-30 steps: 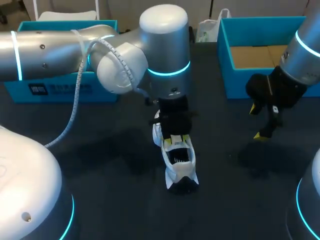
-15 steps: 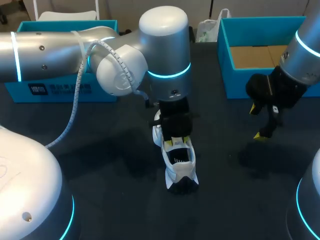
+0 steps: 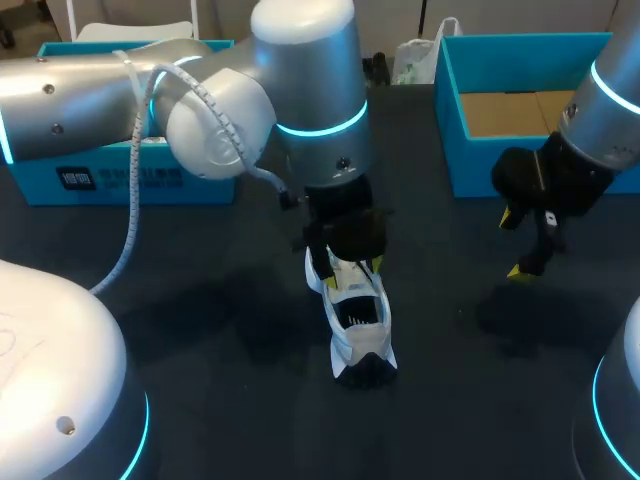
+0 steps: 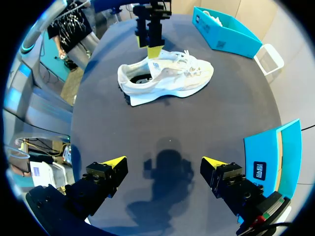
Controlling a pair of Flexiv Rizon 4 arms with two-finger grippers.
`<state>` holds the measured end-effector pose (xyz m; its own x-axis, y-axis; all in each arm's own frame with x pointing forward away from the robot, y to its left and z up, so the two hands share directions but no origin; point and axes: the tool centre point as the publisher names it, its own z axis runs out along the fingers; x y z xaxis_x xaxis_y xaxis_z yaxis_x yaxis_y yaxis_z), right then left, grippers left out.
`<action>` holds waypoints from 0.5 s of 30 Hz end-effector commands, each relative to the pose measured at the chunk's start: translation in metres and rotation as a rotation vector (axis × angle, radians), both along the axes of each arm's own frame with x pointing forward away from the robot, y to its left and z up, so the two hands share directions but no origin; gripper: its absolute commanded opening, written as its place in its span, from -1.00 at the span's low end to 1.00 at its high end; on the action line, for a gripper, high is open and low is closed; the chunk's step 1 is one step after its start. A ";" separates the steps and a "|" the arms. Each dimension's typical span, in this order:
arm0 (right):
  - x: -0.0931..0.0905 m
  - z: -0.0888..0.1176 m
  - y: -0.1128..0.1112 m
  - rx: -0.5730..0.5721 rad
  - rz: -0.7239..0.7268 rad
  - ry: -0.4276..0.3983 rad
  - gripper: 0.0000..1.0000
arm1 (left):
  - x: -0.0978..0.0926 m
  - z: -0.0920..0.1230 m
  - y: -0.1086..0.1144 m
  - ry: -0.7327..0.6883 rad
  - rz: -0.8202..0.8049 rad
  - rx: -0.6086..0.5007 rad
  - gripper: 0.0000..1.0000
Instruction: Take the shoe out of the shoebox, open the shoe tongue, remove and reinsert the insole, then place the shoe into the shoebox
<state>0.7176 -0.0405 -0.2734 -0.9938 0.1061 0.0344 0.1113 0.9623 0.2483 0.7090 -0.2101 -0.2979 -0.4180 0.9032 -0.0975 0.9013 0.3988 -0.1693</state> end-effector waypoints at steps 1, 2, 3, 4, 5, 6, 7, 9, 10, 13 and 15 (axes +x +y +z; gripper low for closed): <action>0.000 0.000 0.000 -0.002 -0.001 -0.001 1.00 | -0.007 0.008 0.009 -0.065 0.062 0.013 1.00; 0.000 0.000 0.000 -0.002 -0.001 -0.001 1.00 | -0.007 0.008 0.009 -0.065 0.062 0.013 1.00; 0.000 0.000 0.000 -0.002 -0.001 -0.001 1.00 | -0.007 0.008 0.009 -0.065 0.062 0.013 1.00; 0.000 0.000 0.000 -0.002 -0.001 -0.001 1.00 | -0.007 0.008 0.009 -0.065 0.062 0.013 1.00; 0.000 0.000 0.000 -0.002 -0.001 -0.001 1.00 | -0.007 0.008 0.009 -0.065 0.062 0.013 1.00; 0.000 0.000 0.000 -0.002 -0.001 -0.001 1.00 | -0.007 0.008 0.009 -0.065 0.062 0.013 1.00; 0.000 0.000 0.000 -0.002 -0.001 -0.001 1.00 | -0.007 0.008 0.009 -0.065 0.062 0.013 1.00; 0.000 0.000 0.000 -0.002 -0.001 -0.001 1.00 | -0.007 0.008 0.009 -0.065 0.062 0.013 1.00; 0.000 0.000 0.000 -0.002 -0.001 -0.001 1.00 | -0.007 0.008 0.009 -0.065 0.062 0.013 1.00; 0.000 0.000 0.000 -0.002 -0.001 -0.001 1.00 | -0.020 0.007 0.015 -0.004 0.136 0.002 1.00; 0.000 0.000 0.000 -0.002 -0.001 -0.001 1.00 | -0.028 0.008 0.016 0.024 0.214 0.031 1.00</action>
